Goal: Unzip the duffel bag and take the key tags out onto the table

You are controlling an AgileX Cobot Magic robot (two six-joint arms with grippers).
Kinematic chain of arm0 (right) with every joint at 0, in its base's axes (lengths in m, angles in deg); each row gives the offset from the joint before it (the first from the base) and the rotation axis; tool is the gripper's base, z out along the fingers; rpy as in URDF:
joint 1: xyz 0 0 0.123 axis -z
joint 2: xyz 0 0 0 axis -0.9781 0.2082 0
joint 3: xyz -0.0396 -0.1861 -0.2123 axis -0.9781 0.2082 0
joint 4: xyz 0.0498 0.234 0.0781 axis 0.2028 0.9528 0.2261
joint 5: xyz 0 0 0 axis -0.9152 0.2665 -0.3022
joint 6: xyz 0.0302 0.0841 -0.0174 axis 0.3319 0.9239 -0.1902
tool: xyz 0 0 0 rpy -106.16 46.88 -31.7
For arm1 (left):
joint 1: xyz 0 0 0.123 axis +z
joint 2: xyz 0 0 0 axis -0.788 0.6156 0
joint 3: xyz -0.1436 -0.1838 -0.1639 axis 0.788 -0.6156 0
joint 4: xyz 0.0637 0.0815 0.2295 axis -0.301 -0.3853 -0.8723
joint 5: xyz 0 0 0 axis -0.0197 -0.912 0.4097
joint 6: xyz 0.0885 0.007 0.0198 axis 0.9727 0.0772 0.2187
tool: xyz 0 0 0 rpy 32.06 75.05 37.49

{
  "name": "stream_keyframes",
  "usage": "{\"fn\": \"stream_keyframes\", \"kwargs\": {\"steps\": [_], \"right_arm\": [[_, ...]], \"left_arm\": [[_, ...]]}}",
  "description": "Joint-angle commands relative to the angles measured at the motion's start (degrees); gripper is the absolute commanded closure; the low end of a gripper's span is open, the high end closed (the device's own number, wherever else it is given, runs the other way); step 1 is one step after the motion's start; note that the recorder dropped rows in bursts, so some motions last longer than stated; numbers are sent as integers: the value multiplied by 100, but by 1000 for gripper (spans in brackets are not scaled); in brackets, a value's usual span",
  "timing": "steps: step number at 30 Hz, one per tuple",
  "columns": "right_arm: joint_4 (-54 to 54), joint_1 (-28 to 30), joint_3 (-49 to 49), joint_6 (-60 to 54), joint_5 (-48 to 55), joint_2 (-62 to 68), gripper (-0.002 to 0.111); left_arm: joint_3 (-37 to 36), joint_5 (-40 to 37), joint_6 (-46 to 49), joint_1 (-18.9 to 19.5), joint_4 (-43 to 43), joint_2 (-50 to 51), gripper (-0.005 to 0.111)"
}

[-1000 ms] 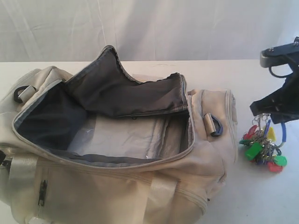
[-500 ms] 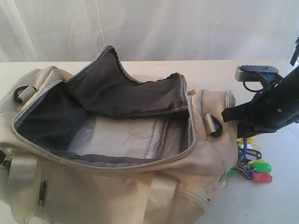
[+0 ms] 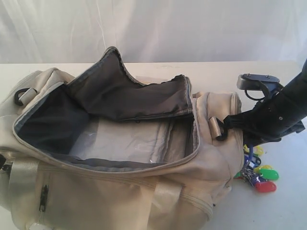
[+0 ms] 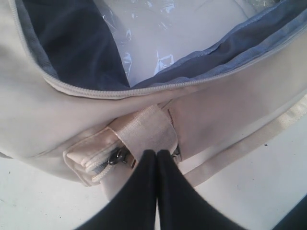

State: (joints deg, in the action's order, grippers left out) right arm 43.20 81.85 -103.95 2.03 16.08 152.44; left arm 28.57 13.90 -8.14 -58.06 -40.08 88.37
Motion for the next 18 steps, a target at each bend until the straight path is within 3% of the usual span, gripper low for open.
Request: {"fn": "stream_keyframes", "kwargs": {"steps": [1,6,11,13,15,17,18], "right_arm": [[-70,18,19,-66,38,-50,57],[-569,18,-18,96,42,-415,54],[-2115,18,-269,1402,408,-1308,54],[-2115,18,-269,1482,491,-1766,57],[-2115,18,-269,1482,450,-2337,75],[-2092,18,-269,1471,398,-2898,103],[-2092,18,-269,1460,394,-3177,108]], "left_arm": [[-22,-28,-38,23,119,-42,107],[-22,61,-38,23,119,-42,107],[-22,87,63,23,160,-42,107],[-22,87,115,23,205,-42,107],[-22,143,115,23,249,-42,107],[-22,374,103,23,306,-42,107],[-22,472,92,23,333,-42,107]]}}
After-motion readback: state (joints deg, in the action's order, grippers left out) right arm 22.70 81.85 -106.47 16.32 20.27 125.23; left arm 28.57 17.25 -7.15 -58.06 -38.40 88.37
